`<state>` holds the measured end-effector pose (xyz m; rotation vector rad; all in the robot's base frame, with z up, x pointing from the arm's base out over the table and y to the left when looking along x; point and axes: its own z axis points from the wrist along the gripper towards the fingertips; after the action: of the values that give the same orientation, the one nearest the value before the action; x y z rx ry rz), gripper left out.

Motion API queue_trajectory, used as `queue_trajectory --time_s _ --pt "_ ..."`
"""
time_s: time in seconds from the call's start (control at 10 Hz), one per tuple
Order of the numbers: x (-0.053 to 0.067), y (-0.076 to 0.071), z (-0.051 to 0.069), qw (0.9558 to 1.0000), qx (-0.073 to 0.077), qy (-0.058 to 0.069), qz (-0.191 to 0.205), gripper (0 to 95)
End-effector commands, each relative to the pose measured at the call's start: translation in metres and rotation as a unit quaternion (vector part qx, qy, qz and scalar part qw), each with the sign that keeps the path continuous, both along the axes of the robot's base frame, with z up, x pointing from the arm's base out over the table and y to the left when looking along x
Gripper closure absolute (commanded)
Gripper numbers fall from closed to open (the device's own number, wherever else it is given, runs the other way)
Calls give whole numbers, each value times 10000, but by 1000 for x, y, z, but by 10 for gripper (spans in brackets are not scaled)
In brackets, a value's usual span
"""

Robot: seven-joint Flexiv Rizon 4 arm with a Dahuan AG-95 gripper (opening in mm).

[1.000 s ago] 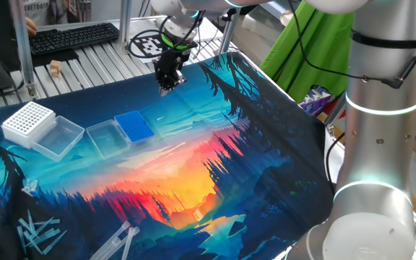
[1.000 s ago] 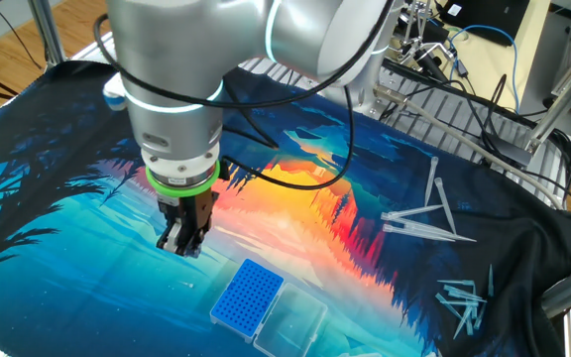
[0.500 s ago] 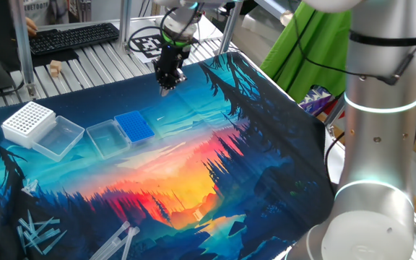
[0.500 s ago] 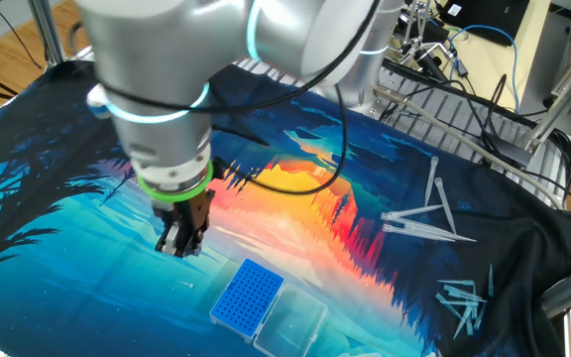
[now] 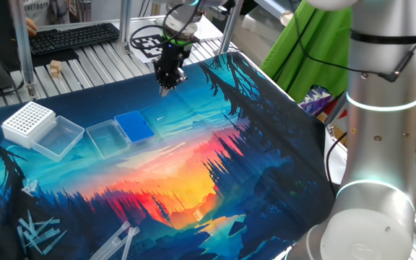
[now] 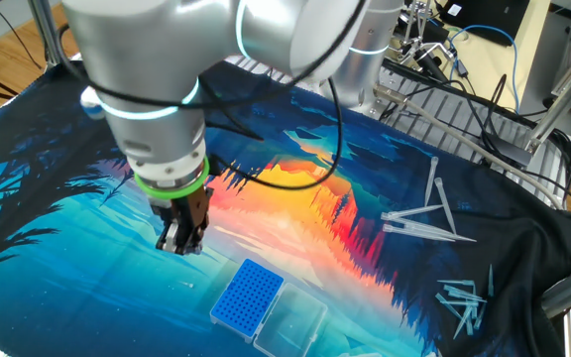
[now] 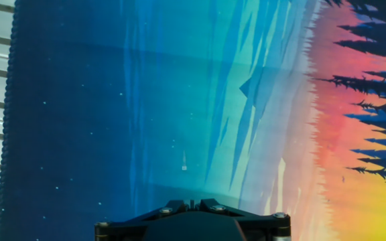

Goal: Insert a small pipette tip into the holder for small pipette tips

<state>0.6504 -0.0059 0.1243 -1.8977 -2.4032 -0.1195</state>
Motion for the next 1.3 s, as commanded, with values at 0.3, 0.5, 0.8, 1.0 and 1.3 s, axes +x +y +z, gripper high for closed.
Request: queue_trajectory --time_s 0.3,0.5,0.8,1.0,1.3 --pt "3 0 -1 10000 -48 66 19 950" --pt "3 1 -1 10000 -39 62 42 950" --pt "4 1 -2 10000 -26 67 14 950" --pt "5 2 -5 10000 10 68 14 950" --pt "8 3 -10 10000 -10 67 -4 950"
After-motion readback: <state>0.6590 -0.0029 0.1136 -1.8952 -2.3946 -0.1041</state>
